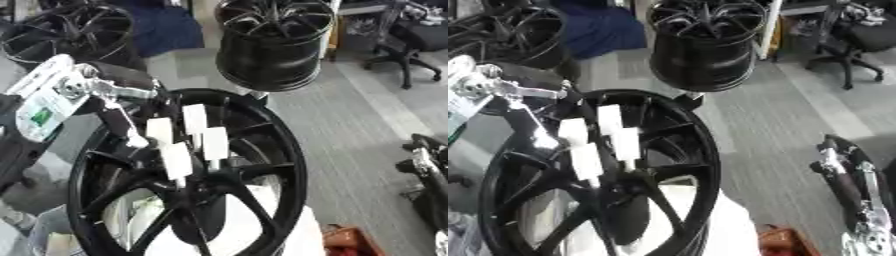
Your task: Pull the pin out of the wheel hub.
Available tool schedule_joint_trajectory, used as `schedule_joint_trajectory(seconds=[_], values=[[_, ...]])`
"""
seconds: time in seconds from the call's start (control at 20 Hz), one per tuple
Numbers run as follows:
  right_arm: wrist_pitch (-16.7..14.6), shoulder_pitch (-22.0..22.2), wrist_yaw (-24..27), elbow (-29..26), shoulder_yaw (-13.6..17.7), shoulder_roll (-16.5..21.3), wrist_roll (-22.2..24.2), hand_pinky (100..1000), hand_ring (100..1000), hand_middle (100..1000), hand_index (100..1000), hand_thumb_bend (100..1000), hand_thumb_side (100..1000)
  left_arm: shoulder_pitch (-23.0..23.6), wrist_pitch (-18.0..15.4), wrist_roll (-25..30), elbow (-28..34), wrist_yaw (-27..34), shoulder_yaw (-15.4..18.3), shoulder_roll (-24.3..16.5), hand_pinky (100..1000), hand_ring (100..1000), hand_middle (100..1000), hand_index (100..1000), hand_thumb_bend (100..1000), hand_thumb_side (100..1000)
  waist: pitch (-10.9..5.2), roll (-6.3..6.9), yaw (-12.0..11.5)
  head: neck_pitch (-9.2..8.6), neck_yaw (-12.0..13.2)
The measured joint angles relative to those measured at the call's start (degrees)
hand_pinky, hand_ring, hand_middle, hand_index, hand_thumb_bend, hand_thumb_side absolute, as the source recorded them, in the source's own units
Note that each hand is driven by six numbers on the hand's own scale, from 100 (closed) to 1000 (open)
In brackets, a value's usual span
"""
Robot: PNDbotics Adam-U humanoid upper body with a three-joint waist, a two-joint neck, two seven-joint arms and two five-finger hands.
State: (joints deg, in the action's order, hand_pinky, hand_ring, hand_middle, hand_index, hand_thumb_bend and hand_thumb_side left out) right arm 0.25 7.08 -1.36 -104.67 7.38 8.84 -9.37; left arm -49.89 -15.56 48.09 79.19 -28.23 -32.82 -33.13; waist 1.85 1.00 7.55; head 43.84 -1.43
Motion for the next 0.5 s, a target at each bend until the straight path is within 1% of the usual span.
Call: schedule_joint_trajectory(seconds=[0.2, 0.35, 0.5], values=[[0.0, 0.0, 0.0, 0.01, 0.0, 0.0, 0.0, 606, 509, 649, 783, 100, 544, 0.45, 0.12, 0.12, 0.25, 0.4, -0.52, 0.0, 571, 515, 600, 805, 301, 265, -0.01, 0.0, 0.0, 0.0, -0.01], [0.0, -0.01, 0.0, 0.03, 0.0, 0.0, 0.0, 606, 509, 649, 782, 100, 544, 0.57, 0.14, 0.14, 0.24, 0.44, -0.64, 0.0, 567, 517, 583, 796, 286, 242, -0.01, 0.0, 0.0, 0.0, -0.04], [0.0, -0.01, 0.0, 0.11, 0.0, 0.0, 0.0, 606, 509, 648, 782, 100, 544, 0.85, 0.23, 0.23, 0.23, 0.44, -0.72, 0.0, 562, 518, 571, 779, 258, 197, -0.01, 0.0, -0.01, 0.0, -0.05]])
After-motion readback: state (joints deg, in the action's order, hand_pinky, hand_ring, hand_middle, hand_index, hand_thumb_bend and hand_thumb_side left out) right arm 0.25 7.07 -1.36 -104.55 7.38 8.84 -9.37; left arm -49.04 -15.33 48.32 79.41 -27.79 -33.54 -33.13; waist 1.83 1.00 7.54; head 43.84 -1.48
